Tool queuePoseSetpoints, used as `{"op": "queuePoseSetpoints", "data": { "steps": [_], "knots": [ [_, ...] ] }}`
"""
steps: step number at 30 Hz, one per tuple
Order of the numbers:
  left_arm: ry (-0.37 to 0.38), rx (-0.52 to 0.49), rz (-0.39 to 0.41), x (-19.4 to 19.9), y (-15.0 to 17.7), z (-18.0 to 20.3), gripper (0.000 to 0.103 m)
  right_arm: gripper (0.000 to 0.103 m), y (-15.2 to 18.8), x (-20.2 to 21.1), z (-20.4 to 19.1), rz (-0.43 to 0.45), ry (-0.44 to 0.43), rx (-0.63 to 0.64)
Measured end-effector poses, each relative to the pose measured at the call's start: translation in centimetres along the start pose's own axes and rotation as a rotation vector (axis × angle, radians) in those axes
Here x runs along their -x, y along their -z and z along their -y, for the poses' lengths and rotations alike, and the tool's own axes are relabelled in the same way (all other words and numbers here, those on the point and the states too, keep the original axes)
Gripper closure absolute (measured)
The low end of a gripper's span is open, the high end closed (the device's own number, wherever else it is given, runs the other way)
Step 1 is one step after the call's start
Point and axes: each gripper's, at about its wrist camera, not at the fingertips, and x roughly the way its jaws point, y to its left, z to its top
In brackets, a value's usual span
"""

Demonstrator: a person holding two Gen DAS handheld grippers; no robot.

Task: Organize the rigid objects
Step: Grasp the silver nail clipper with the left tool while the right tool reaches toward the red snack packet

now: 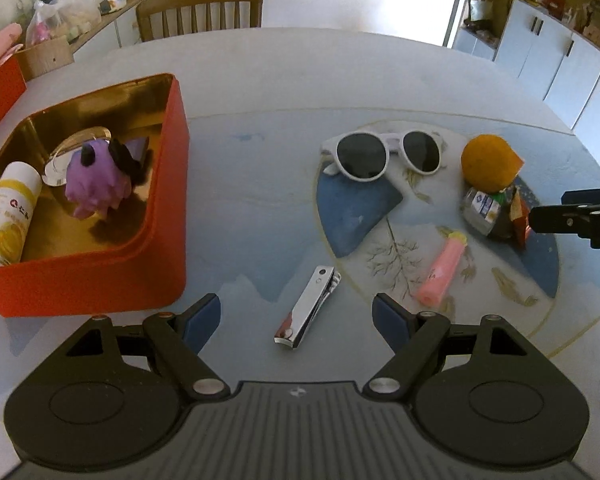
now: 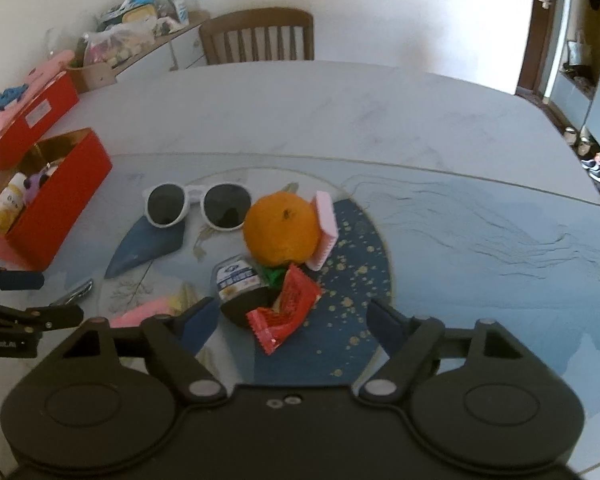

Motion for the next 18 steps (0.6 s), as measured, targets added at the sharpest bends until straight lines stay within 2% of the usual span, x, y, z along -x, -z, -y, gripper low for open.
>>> {"op": "queuePoseSetpoints", "data": {
  "steps": [2,7,10,12,18],
  "knots": [
    [-0.005,-0.007,-0.003,-0.1,0.1,0.2,0.021,0.027,-0.1,-0.4,-0.2,-0.008,-0.012,0.007],
    [-0.022,-0.025,-0.005,-0.4,0.2,0.6,0.035,0.034,-0.4,-1.4,-0.8,-0.035,-0.033,0.033],
    [-0.023,-0.040,0.001,-0.4,0.1,0.9,0.048,0.046,-0.4,-1.8,-0.9,-0.052,-0.036,0.041],
    [-0.017,-0.053,0.004,-0.4,0.1,1.4,0.060,0.047,-0.3,-2.0,-0.8,-0.059,-0.038,0.039],
    [0.004,-0.087,0.007,-0.1,0.2,2.2,0.083,0.058,-0.3,-2.1,-0.5,-0.061,-0.042,0.038]
  ]
}}
